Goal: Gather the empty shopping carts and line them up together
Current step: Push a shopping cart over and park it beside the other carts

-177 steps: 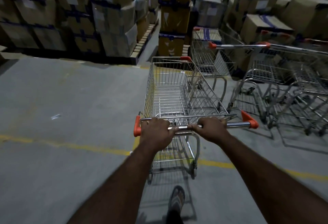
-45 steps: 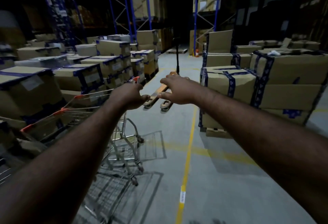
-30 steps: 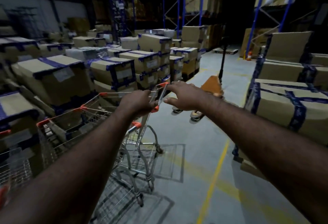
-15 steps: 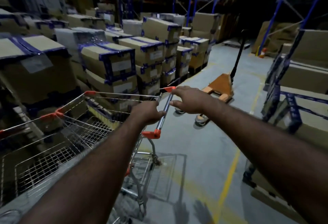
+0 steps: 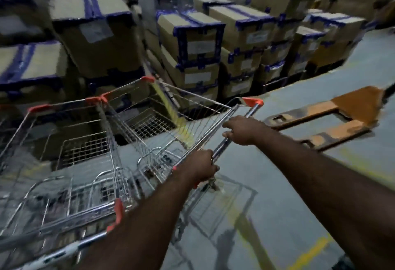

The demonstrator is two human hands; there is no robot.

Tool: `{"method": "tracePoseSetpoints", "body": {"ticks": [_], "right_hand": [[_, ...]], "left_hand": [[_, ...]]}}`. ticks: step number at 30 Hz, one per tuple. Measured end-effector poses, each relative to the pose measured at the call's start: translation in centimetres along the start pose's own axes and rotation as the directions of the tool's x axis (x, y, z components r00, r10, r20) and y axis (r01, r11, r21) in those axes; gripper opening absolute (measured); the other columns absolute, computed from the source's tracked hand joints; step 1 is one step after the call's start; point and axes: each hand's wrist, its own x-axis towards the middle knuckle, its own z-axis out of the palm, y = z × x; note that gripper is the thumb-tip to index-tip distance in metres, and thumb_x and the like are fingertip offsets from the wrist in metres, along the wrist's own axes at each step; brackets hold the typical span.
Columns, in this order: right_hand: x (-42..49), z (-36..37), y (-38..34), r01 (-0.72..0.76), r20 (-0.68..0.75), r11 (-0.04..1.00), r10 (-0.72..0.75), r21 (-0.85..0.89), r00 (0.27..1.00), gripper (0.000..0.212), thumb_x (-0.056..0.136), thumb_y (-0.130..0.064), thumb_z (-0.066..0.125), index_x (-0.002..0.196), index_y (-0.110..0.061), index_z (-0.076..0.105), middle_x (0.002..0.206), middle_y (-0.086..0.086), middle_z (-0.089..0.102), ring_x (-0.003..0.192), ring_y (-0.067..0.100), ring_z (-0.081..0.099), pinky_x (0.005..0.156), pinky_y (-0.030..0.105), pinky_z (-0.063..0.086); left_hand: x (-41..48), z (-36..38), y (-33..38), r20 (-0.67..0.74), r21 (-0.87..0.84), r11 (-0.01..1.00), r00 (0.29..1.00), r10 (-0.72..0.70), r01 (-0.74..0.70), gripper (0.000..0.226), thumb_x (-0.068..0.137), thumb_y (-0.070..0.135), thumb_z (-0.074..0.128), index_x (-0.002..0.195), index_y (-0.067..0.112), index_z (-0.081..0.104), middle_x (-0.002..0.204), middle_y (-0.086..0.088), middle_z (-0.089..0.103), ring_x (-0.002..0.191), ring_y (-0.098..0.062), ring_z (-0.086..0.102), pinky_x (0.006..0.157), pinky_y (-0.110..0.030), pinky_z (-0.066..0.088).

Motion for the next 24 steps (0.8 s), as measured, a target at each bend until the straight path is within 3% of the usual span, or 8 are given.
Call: {"method": "tracePoseSetpoints", "body": {"ticks": [4,6,8,11,12,15,21,24], "right_hand": [[4.0,2.9,2.6,0.119,0.134,0.989,-0.107,-0.089,0.985,0.062,0.097,-0.068,0.029,0.132,-0.028,0.061,0.145,0.004,0.055,0.137,0.026,0.043,0.116,0.055,0.023],[5.0,4.0,3.2,0.179,0.146,0.979,-0.163,-0.102,0.976,0.071,0.098,-0.069,0.020,0.115,-0.025,0.072,0.128,0.008,0.066,0.129,0.026,0.051,0.118,0.054,0.018],[5.3,4.6,3.3,0.245,0.089,0.964,-0.236,-0.107,0.968,0.073,0.100,-0.066,0.018,0.104,-0.022,0.075,0.112,0.009,0.071,0.117,0.025,0.060,0.119,0.051,0.020],[4.9,5.1,3.0,0.293,-0.013,0.950,-0.296,-0.111,0.955,0.078,0.098,-0.068,0.014,0.086,-0.019,0.074,0.084,0.006,0.070,0.090,0.026,0.065,0.102,0.045,0.042],[4.5,5.3,2.8,0.309,-0.029,0.945,-0.314,-0.103,0.949,0.080,0.098,-0.069,0.012,0.083,-0.019,0.072,0.078,0.004,0.068,0.085,0.024,0.064,0.100,0.043,0.042],[2.9,5.7,1.7,0.333,-0.052,0.939,-0.338,-0.088,0.940,0.077,0.098,-0.069,0.010,0.082,-0.023,0.070,0.074,0.001,0.064,0.081,0.021,0.058,0.102,0.044,0.035],[-0.8,7.1,0.4,0.305,-0.108,0.951,-0.308,-0.046,0.945,0.076,0.099,-0.070,0.015,0.103,-0.022,0.075,0.099,0.008,0.072,0.104,0.027,0.062,0.106,0.048,0.028],[-2.4,7.5,0.4,0.310,-0.069,0.949,-0.306,0.057,0.950,0.070,0.098,-0.071,0.021,0.098,-0.022,0.071,0.098,0.008,0.068,0.105,0.028,0.061,0.101,0.044,0.035]], "left_hand": [[0.5,0.7,-0.6,0.064,-0.226,0.973,0.997,-0.033,0.047,0.039,0.093,0.053,0.057,0.130,0.043,0.049,0.108,-0.006,0.070,0.082,-0.027,0.073,0.066,-0.047,0.063],[0.1,0.5,-0.8,0.087,-0.271,0.958,0.994,-0.072,0.093,0.042,0.096,0.056,0.057,0.137,0.046,0.048,0.104,-0.004,0.070,0.073,-0.023,0.074,0.048,-0.032,0.058],[-0.3,0.3,-0.7,0.092,-0.267,0.949,0.985,-0.146,0.166,0.046,0.095,0.064,0.054,0.135,0.041,0.054,0.102,-0.002,0.071,0.070,-0.018,0.073,0.044,-0.026,0.053],[-1.0,0.3,-0.3,0.084,-0.271,0.926,0.965,-0.249,0.262,0.055,0.093,0.074,0.044,0.114,0.028,0.065,0.097,0.000,0.072,0.074,-0.020,0.072,0.062,-0.036,0.062],[-1.3,0.4,-0.4,0.083,-0.275,0.922,0.962,-0.261,0.274,0.054,0.093,0.075,0.042,0.105,0.029,0.066,0.095,-0.001,0.072,0.074,-0.021,0.071,0.067,-0.037,0.062],[-2.5,0.5,-1.0,0.103,-0.294,0.903,0.950,-0.295,0.312,0.047,0.092,0.075,0.042,0.088,0.033,0.063,0.089,-0.001,0.072,0.064,-0.019,0.066,0.061,-0.031,0.055],[-5.4,1.7,0.0,0.093,-0.256,0.921,0.956,-0.279,0.294,0.053,0.101,0.063,0.040,0.129,0.022,0.060,0.111,-0.004,0.068,0.093,-0.021,0.065,0.088,-0.040,0.053],[-7.4,3.2,0.7,-0.045,-0.002,0.952,0.951,-0.306,0.306,0.057,0.099,0.071,0.024,0.135,0.037,0.053,0.135,0.002,0.063,0.121,-0.025,0.057,0.113,-0.062,0.026]]}}
